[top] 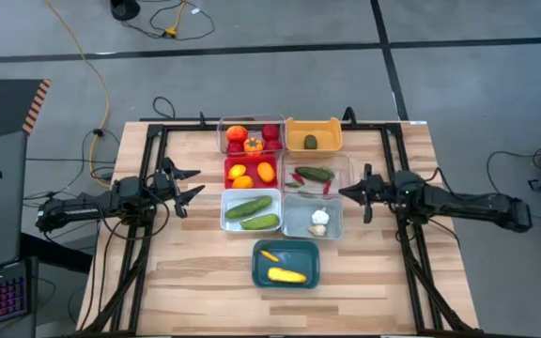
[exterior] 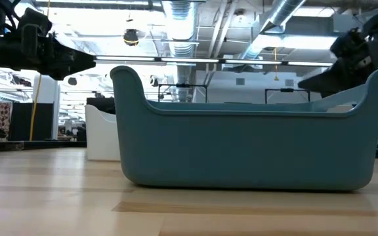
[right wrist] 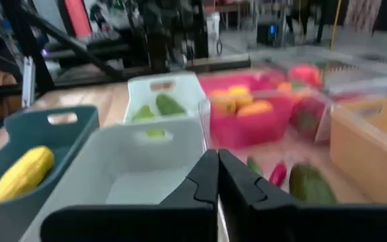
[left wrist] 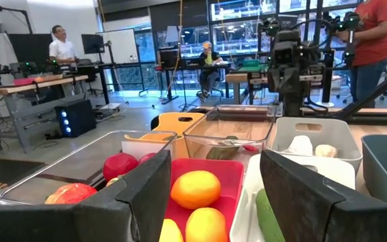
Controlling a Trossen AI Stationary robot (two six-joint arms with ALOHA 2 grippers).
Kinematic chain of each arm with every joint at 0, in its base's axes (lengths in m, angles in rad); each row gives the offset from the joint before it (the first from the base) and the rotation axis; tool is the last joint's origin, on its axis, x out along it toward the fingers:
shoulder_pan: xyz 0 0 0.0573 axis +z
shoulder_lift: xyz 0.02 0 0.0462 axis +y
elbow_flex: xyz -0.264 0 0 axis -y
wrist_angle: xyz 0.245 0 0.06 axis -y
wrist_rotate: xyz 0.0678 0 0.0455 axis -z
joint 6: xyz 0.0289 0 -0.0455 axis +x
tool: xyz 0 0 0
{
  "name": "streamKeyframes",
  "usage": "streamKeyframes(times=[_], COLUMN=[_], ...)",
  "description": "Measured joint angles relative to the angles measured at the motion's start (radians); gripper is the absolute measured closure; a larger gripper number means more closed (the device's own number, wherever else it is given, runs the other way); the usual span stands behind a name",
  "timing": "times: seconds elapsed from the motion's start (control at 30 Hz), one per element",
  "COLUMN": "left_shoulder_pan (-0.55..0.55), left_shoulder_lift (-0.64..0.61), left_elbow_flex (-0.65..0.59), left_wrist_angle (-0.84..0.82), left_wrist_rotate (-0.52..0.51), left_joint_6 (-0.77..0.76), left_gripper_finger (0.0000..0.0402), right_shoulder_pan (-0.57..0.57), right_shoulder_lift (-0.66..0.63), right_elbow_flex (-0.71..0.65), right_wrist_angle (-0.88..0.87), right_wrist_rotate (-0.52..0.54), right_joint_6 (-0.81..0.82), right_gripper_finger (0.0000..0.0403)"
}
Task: Sort produce into baskets
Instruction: Return to Home Position
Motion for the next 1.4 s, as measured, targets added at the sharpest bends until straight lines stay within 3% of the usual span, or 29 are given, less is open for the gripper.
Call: streamKeyframes(times=[0.4,1.4], left_shoulder_pan=[0.000,0.000], left_shoulder_lift=[0.000,0.000], left_elbow_flex=[0.000,0.000], left_wrist_angle=[0.000,0.000], left_wrist_rotate=[0.000,0.002], left_joint_6=[0.000,0.000], left_gripper_finger=[0.0184,0.0184], right_shoulder_pan=[-0.001,-0.027], right_shoulder_lift=[-0.246,-0.243], right_elbow_flex=[-0.001,0.005], right_wrist_angle=[-0.081,-0.119], right_wrist_rotate=[0.001,0.008], right_joint_6=[-0.081,-0.022], right_gripper_finger=[0.0369,0.0357])
